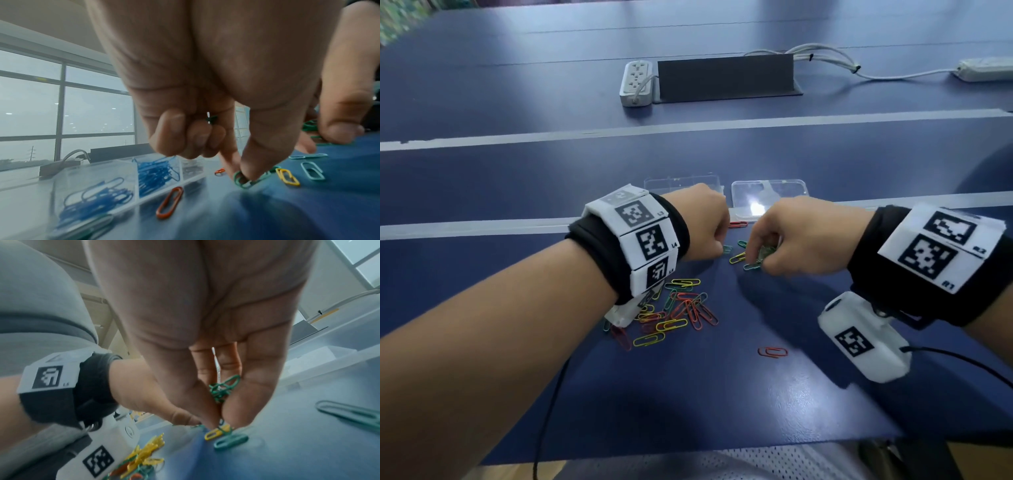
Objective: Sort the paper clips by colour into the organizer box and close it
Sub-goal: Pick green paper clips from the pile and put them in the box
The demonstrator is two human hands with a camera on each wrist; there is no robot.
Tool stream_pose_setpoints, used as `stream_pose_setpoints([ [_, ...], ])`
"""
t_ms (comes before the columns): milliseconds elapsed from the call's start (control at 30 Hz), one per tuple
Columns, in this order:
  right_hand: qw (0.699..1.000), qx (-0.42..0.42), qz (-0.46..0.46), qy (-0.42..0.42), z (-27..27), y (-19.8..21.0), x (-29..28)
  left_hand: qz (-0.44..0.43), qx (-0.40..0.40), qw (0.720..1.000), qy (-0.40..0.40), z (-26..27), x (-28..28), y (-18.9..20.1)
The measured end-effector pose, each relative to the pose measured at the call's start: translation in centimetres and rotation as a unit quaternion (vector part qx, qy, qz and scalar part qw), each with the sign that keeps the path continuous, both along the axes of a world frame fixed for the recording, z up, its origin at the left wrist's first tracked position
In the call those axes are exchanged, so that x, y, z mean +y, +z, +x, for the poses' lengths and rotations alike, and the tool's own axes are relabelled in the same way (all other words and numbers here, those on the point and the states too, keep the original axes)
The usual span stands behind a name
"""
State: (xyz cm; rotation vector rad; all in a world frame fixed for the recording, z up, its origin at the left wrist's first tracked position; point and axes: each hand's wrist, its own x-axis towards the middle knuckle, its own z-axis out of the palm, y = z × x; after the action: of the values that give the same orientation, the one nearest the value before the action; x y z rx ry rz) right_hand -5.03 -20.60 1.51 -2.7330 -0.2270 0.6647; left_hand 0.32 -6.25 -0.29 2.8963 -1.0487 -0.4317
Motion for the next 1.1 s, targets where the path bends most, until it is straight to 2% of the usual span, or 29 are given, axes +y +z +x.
stream_pose_setpoints([
  [100, 0.999, 0.023, 0.027, -0.016, 0.7, 0.6, 0.1, -0.027, 0.013, 0.999, 0.02, 0.0, 0.6, 0.0],
  [233, 0.994, 0.05, 0.084, -0.05, 2.8, 1.1, 0.6, -0.062, 0.027, 0.994, 0.085, 0.5, 1.9, 0.4],
  [467, 0.994, -0.045, 0.058, -0.079, 8.1, 1.8, 2.8, -0.094, 0.012, 0.982, 0.165, 3.6, 2.3, 2.2],
  [633, 0.991, -0.099, -0.005, -0.091, 11.2, 1.9, 3.6, -0.067, -0.014, 0.985, 0.16, 6.2, 1.2, 2.3],
  [800, 0.992, -0.091, -0.049, -0.072, 12.3, 1.8, 4.7, -0.038, -0.028, 0.988, 0.147, 7.5, 0.0, 2.0],
  [967, 0.995, -0.068, -0.037, -0.067, 12.3, 2.1, 5.0, -0.051, -0.023, 0.985, 0.164, 7.9, 0.2, 1.7],
  [1100, 0.994, -0.068, -0.03, -0.076, 12.1, 2.5, 4.9, -0.076, 0.021, 0.981, 0.18, 7.9, 0.2, 2.0],
])
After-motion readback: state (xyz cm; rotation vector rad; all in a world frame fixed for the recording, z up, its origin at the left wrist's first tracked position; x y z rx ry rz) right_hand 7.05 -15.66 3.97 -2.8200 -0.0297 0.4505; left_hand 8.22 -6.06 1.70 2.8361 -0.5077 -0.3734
